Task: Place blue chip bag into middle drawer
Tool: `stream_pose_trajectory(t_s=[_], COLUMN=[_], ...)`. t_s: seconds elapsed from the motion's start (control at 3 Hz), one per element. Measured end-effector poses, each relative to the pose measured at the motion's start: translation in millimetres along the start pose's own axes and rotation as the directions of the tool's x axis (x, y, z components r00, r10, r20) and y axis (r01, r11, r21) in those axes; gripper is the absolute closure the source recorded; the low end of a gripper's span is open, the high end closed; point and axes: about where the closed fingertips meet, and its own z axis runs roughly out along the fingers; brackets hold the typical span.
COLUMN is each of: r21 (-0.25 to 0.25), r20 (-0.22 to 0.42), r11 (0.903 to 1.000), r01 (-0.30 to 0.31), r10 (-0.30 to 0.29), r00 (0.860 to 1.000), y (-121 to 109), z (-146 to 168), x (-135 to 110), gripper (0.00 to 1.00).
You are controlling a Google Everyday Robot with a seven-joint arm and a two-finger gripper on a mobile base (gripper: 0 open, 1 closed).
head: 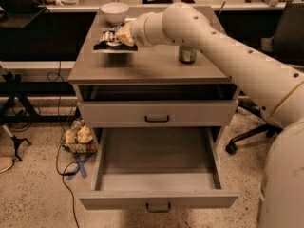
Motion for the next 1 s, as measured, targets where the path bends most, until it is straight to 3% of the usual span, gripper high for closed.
stream_pose_trajectory(t_s=[0.33, 0.67, 1.0], r21=[-0.017, -0.054, -0.060], r20=[0.079, 0.114, 0.114], r11=[0.9959, 0.9887, 0.9867], r01=[0.089, 0.139, 0.151], r10=[-0.088, -0.133, -0.144], r00=[0.993, 0.985, 0.983], y=[-4, -7, -6], z=[-30, -40, -41], x=[-25, -33, -35], gripper=[1.00, 1.00, 1.00])
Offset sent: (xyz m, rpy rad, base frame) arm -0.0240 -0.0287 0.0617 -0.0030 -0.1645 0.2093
